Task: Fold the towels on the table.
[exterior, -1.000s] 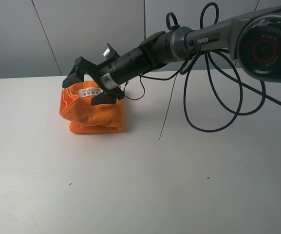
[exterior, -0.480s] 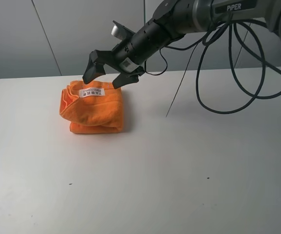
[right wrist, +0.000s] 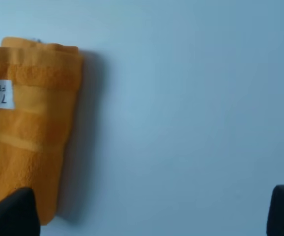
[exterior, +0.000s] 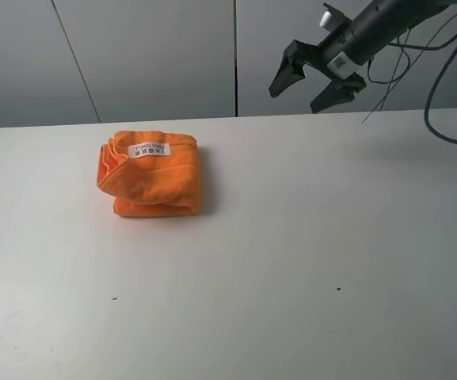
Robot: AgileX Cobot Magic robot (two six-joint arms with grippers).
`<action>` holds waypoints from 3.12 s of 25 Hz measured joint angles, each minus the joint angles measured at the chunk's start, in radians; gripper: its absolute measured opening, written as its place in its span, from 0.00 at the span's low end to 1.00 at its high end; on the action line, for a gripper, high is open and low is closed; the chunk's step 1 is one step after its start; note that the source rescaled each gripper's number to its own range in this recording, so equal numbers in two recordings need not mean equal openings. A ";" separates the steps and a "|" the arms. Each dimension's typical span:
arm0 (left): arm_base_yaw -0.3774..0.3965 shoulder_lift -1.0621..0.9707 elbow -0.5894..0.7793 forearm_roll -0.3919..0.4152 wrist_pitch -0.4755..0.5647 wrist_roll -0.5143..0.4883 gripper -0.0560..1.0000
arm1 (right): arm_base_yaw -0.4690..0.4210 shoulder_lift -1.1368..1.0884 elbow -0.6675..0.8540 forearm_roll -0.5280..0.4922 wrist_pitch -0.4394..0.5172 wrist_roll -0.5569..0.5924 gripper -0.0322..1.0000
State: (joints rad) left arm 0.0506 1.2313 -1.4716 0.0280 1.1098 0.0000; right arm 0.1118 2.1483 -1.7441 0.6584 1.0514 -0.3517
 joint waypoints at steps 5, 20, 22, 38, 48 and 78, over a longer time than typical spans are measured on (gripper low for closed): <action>0.063 -0.080 0.143 -0.028 -0.008 0.024 1.00 | -0.093 -0.183 0.157 -0.059 -0.020 0.000 1.00; 0.068 -0.463 0.461 -0.151 -0.018 0.028 1.00 | -0.102 -1.035 0.672 -0.159 -0.132 -0.006 1.00; 0.068 -0.530 0.495 -0.174 -0.012 0.028 1.00 | -0.102 -1.143 0.736 -0.164 -0.132 -0.013 1.00; 0.068 -1.099 0.799 -0.190 0.033 0.078 1.00 | -0.102 -1.972 1.091 -0.471 -0.027 0.118 1.00; 0.068 -1.231 0.863 -0.145 0.049 0.130 1.00 | -0.102 -2.146 1.124 -0.491 0.098 0.179 1.00; 0.068 -1.231 0.953 -0.129 -0.019 0.109 1.00 | -0.102 -2.149 1.230 -0.494 0.053 0.172 1.00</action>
State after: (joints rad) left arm 0.1187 0.0000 -0.5184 -0.1012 1.0908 0.1090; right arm 0.0101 -0.0004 -0.5140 0.1646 1.1044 -0.1801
